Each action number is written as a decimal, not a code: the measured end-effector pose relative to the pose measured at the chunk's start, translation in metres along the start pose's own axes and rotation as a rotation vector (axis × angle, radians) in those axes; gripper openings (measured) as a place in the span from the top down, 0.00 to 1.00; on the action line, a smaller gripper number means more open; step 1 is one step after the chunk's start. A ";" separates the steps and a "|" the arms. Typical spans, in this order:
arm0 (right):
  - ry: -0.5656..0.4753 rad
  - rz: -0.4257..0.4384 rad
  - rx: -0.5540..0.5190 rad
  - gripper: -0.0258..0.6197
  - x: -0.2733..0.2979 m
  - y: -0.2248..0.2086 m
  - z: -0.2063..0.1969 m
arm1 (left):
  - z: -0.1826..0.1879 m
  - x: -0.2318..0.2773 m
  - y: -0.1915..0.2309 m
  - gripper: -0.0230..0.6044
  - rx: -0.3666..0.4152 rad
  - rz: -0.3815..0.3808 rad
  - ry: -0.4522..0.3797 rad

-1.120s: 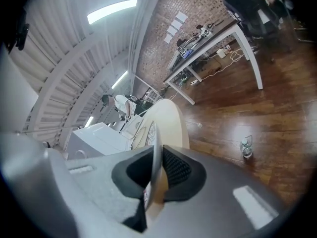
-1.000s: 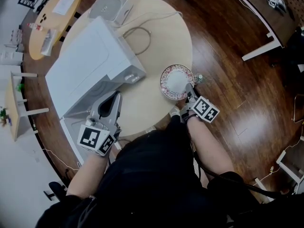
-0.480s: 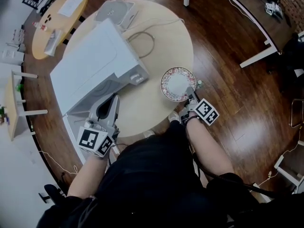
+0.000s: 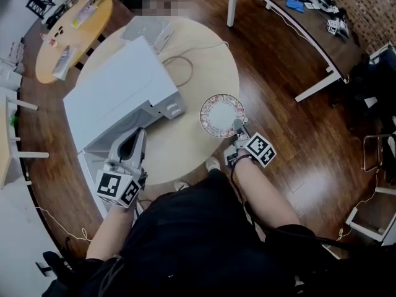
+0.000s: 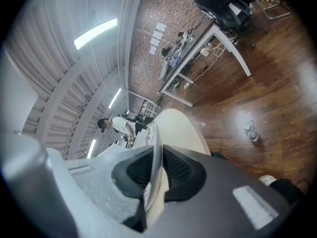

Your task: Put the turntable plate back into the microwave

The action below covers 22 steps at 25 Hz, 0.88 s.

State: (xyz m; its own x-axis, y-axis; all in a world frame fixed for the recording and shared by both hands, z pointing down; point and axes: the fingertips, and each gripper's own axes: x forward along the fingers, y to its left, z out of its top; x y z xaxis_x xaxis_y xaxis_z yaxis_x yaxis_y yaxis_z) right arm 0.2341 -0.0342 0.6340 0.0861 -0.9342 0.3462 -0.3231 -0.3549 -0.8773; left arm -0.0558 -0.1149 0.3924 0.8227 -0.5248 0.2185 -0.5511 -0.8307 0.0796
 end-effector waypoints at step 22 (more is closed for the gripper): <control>-0.065 -0.006 0.046 0.92 -0.019 0.026 0.013 | 0.020 -0.043 0.022 0.95 -0.034 0.017 -0.107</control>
State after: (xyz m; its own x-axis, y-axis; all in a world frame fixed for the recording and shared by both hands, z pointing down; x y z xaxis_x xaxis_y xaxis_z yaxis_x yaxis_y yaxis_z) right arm 0.2370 -0.0260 0.6005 0.1491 -0.9317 0.3311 -0.2790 -0.3609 -0.8899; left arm -0.1004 -0.1145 0.3659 0.8224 -0.5572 0.1148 -0.5680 -0.8156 0.1102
